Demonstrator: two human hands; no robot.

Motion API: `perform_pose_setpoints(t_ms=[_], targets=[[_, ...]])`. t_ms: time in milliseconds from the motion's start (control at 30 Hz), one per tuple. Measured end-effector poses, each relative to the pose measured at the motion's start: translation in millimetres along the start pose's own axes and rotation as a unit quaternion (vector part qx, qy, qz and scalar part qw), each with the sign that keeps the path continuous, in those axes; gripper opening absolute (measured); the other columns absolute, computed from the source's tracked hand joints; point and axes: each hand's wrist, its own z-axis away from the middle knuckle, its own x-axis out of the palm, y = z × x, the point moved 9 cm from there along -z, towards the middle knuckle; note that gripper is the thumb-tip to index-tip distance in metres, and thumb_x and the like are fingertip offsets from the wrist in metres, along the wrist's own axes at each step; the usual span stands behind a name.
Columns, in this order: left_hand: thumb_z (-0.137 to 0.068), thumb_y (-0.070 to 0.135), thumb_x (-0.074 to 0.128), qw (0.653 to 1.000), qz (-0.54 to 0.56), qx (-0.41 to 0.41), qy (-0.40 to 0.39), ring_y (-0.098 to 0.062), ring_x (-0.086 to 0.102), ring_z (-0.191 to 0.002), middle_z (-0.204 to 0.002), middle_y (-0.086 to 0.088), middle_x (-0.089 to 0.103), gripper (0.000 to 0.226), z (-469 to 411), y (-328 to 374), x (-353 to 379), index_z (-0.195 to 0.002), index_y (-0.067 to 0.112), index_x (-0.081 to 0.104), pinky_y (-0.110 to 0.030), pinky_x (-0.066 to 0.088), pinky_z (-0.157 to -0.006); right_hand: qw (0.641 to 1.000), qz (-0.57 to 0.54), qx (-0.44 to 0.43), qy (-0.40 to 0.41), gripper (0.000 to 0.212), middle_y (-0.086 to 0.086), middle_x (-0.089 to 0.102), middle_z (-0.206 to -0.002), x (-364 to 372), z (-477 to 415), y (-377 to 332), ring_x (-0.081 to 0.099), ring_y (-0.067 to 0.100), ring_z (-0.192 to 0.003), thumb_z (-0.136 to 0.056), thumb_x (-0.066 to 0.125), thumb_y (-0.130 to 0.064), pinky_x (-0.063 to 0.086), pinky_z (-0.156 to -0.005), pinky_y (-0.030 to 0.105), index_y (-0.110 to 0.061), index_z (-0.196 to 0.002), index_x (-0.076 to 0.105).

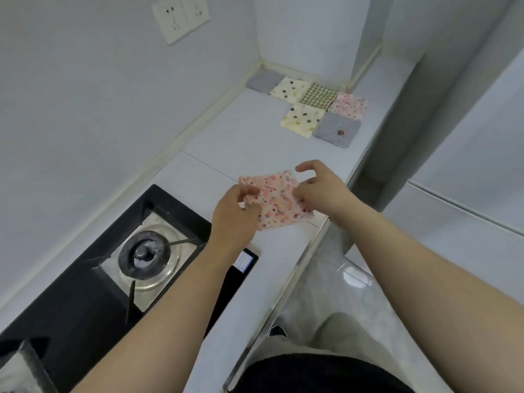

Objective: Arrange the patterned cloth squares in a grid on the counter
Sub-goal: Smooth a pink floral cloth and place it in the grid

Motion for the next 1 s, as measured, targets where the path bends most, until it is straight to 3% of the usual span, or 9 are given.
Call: perform_pose_setpoints(t_ms=[100, 200, 333, 400, 500, 633, 767, 867, 1000], targets=[[-0.091, 0.008, 0.061, 1.000, -0.015, -0.021, -0.010, -0.014, 0.070, -0.089, -0.117, 0.017, 0.061, 0.033, -47, 2, 14, -0.111, 0.032, 0.068, -0.035, 0.062, -0.077, 0.999, 0.041, -0.022, -0.002, 0.031, 0.003, 0.066, -0.097, -10, -57, -12, 0.064, 0.023, -0.078, -0.089, 0.051, -0.002, 0.058, -0.066, 0.037, -0.025, -0.103, 0.066], [-0.090, 0.007, 0.064, 0.998, -0.005, -0.055, -0.001, -0.028, 0.073, -0.089, -0.114, 0.017, 0.067, 0.034, -98, 2, 32, -0.114, 0.031, 0.070, -0.047, 0.061, -0.082, 0.993, 0.103, -0.046, -0.014, 0.037, -0.003, 0.062, -0.088, -17, -123, -25, 0.052, 0.014, -0.067, -0.088, 0.047, 0.003, 0.041, -0.051, 0.021, -0.018, -0.091, 0.077], [-0.089, 0.006, 0.064, 0.993, 0.005, -0.113, 0.039, -0.029, 0.072, -0.085, -0.094, 0.026, 0.067, 0.038, -156, 3, 50, -0.118, 0.030, 0.071, -0.042, 0.061, -0.085, 0.985, 0.145, -0.051, -0.072, 0.034, -0.002, 0.070, -0.112, -20, -202, -41, 0.059, 0.010, -0.074, -0.093, 0.049, -0.001, 0.039, -0.052, 0.017, -0.017, -0.099, 0.079], [-0.088, 0.004, 0.063, 0.990, 0.021, -0.130, 0.047, -0.021, 0.073, -0.087, -0.102, 0.029, 0.065, 0.041, -183, 6, 61, -0.121, 0.026, 0.071, -0.041, 0.061, -0.088, 0.977, 0.184, -0.055, -0.091, 0.036, -0.001, 0.067, -0.121, -23, -238, -45, 0.064, 0.015, -0.085, -0.096, 0.047, -0.001, 0.042, -0.051, 0.017, -0.018, -0.106, 0.077], [-0.087, 0.002, 0.061, 0.986, 0.038, -0.151, 0.058, -0.016, 0.074, -0.089, -0.118, 0.018, 0.068, 0.043, -219, 10, 77, -0.124, 0.023, 0.070, -0.031, 0.061, -0.082, 0.969, 0.222, -0.053, -0.097, 0.042, 0.003, 0.062, -0.130, -33, -279, -56, 0.061, 0.016, -0.076, -0.095, 0.043, 0.004, 0.037, -0.046, 0.018, -0.018, -0.113, 0.074], [-0.089, 0.003, 0.061, 0.983, 0.037, -0.170, 0.056, -0.012, 0.075, -0.083, -0.120, 0.018, 0.064, 0.045, -257, 18, 89, -0.128, 0.025, 0.068, -0.011, 0.052, -0.065, 0.962, 0.252, -0.063, -0.087, 0.044, 0.005, 0.054, -0.144, -39, -327, -68, 0.064, 0.023, -0.104, -0.096, 0.046, 0.004, 0.044, -0.059, 0.021, -0.021, -0.122, 0.071], [-0.090, 0.004, 0.060, 0.983, 0.033, -0.177, 0.040, -0.010, 0.075, -0.082, -0.124, 0.016, 0.063, 0.049, -295, 21, 96, -0.134, 0.025, 0.065, -0.019, 0.055, -0.075, 0.958, 0.268, -0.077, -0.066, 0.042, 0.003, 0.055, -0.141, -44, -364, -74, 0.059, 0.022, -0.119, -0.095, 0.055, 0.003, 0.053, -0.080, 0.027, -0.021, -0.127, 0.068], [-0.089, 0.003, 0.060, 0.985, 0.021, -0.171, 0.024, -0.008, 0.074, -0.086, -0.122, 0.019, 0.061, 0.053, -324, 21, 102, -0.136, 0.027, 0.063, -0.015, 0.052, -0.069, 0.960, 0.265, -0.083, -0.041, 0.044, 0.005, 0.054, -0.141, -47, -390, -77, 0.057, 0.025, -0.123, -0.094, 0.051, 0.006, 0.056, -0.093, 0.037, -0.016, -0.129, 0.066], [-0.085, -0.001, 0.059, 0.983, 0.021, -0.183, 0.004, -0.011, 0.072, -0.098, -0.127, 0.016, 0.062, 0.061, -362, 15, 109, -0.140, 0.026, 0.060, -0.020, 0.050, -0.078, 0.944, 0.310, -0.114, -0.025, 0.041, 0.004, 0.055, -0.133, -42, -434, -80, 0.057, 0.023, -0.120, -0.091, 0.056, 0.005, 0.053, -0.095, 0.034, -0.016, -0.126, 0.066]])
